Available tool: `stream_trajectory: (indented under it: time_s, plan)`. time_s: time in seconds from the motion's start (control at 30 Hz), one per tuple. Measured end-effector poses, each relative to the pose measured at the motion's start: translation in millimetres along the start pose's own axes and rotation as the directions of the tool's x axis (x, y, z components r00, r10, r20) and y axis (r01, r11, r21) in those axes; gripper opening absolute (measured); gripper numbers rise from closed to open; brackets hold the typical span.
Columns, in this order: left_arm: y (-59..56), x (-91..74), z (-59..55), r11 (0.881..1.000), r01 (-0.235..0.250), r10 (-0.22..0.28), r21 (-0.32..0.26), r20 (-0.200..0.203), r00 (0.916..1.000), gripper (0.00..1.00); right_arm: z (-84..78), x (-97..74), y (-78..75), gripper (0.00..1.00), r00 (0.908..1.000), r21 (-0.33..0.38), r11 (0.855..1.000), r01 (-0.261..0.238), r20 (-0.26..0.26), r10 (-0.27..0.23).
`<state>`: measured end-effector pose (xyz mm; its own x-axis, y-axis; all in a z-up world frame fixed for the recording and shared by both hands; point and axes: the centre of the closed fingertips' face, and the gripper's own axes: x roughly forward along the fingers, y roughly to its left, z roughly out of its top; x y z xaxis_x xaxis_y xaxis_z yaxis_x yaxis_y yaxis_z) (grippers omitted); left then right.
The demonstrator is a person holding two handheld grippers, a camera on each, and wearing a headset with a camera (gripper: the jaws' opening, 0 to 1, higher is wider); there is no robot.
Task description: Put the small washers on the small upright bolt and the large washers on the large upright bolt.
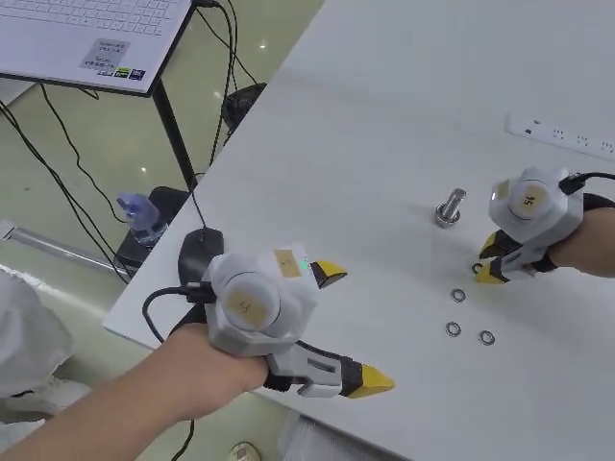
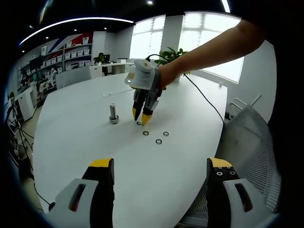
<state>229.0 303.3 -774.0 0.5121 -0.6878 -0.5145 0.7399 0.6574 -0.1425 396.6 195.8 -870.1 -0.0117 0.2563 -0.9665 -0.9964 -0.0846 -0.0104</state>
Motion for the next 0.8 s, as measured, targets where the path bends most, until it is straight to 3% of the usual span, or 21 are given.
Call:
stream_trajectory:
  time_s: [0.8]
  plan:
    - [-4.4, -4.6, -0.6, 1.000, -0.004, 0.004, 0.000, 0.007, 1.0000, 0.78, 0.0, 0.8, 1.9, 0.13, 0.9992, 0.050, 0.998, 0.024, -0.032, -0.023]
